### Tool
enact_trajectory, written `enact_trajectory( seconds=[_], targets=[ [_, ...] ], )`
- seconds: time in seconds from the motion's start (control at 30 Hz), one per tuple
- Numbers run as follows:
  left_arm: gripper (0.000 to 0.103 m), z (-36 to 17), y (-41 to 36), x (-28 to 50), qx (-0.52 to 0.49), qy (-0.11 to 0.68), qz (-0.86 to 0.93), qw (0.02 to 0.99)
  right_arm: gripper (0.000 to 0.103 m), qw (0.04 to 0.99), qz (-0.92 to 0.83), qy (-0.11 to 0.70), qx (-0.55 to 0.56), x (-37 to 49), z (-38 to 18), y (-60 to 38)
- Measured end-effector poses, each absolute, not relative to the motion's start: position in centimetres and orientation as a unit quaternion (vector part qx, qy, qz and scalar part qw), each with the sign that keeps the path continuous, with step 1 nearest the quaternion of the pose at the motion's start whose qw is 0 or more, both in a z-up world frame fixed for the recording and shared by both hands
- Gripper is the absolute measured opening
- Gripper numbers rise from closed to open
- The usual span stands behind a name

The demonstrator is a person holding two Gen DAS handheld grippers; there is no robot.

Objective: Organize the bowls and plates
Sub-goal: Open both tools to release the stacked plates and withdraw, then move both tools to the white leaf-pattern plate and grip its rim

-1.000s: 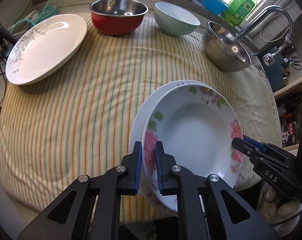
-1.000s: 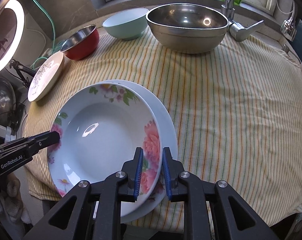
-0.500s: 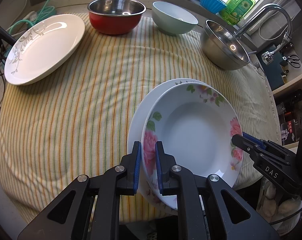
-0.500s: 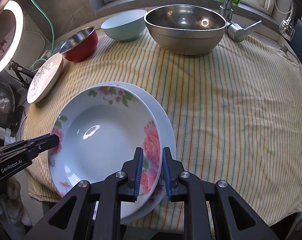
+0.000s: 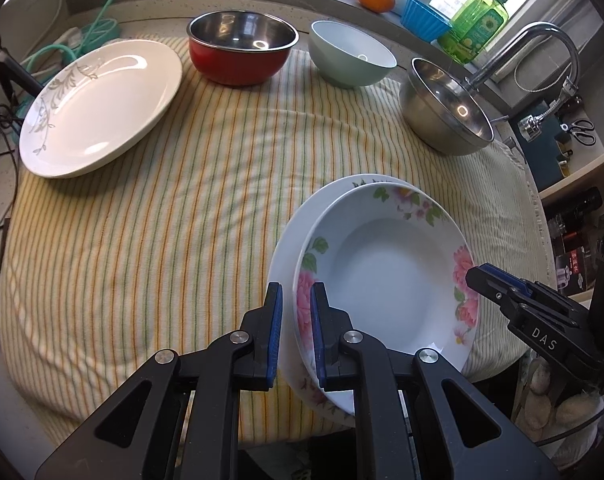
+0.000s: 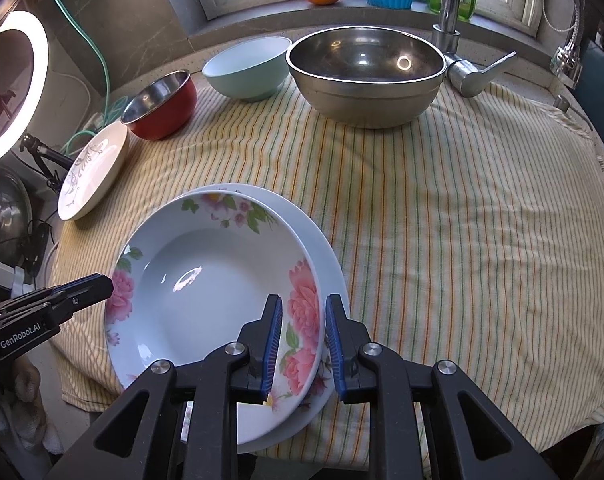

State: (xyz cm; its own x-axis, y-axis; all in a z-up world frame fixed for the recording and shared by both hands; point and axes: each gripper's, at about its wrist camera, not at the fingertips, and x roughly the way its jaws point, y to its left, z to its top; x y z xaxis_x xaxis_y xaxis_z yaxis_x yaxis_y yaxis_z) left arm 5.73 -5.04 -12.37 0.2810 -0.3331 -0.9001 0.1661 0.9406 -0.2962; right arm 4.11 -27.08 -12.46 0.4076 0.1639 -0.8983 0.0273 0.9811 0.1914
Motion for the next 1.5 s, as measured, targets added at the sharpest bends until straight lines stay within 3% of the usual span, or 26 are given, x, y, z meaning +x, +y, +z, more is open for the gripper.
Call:
enact_trajectory(
  seconds=[0.93, 1.5],
  targets=[
    [0.011, -10.5, 7.6, 7.2, -0.178, 0.54, -0.067, 0.82, 0.021, 0.86, 0.168, 0.474, 0.087, 9.2, -6.6, -16.9],
    [0.011, -11.5, 14.5, 8.5, -0.266, 0.509, 0.008, 0.819, 0.021, 0.811, 0.289, 0.504, 0.071, 20.7, -4.3, -5.7]
  ],
)
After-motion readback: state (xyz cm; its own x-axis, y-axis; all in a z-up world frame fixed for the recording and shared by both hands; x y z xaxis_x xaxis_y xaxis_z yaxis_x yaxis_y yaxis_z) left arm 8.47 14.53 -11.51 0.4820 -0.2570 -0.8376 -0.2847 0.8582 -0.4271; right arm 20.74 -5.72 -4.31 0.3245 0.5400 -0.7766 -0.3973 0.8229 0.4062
